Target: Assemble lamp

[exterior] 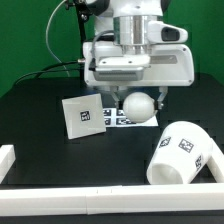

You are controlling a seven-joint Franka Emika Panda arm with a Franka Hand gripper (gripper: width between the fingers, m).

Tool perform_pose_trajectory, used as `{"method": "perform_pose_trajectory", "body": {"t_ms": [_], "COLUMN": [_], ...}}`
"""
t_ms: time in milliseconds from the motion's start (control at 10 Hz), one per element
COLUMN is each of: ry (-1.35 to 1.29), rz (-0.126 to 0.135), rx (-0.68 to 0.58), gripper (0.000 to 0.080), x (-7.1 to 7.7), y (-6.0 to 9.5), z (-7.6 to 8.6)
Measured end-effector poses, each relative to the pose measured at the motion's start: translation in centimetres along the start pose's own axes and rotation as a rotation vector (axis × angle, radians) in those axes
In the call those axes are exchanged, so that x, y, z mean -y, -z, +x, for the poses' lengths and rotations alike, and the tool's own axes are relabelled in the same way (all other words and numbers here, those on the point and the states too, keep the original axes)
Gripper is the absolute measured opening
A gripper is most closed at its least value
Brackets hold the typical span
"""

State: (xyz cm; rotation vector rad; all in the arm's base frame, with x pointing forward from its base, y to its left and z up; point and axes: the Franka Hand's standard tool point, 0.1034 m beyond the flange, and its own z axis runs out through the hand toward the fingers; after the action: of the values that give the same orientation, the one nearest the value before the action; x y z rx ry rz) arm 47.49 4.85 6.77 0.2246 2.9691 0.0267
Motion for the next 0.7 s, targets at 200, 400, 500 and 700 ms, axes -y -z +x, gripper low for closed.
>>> {"method": "perform_pose_trajectory", "body": {"t_ms": [200, 400, 500, 700], "ry": [-0.002, -0.012, -0.009, -0.009], "rz": [-0.004, -0.003, -0.009, -0.03], "rx": [-0.006, -0.008, -0.008, -0.033], "gripper": [0.0574, 0.0574, 0.0574, 0.0574], "x": [-0.1, -0.1, -0.1, -0.6], "y": [-0.4, -0.5, -0.7, -2.2], "z": [0.2, 0.2, 0.3, 1.3]}}
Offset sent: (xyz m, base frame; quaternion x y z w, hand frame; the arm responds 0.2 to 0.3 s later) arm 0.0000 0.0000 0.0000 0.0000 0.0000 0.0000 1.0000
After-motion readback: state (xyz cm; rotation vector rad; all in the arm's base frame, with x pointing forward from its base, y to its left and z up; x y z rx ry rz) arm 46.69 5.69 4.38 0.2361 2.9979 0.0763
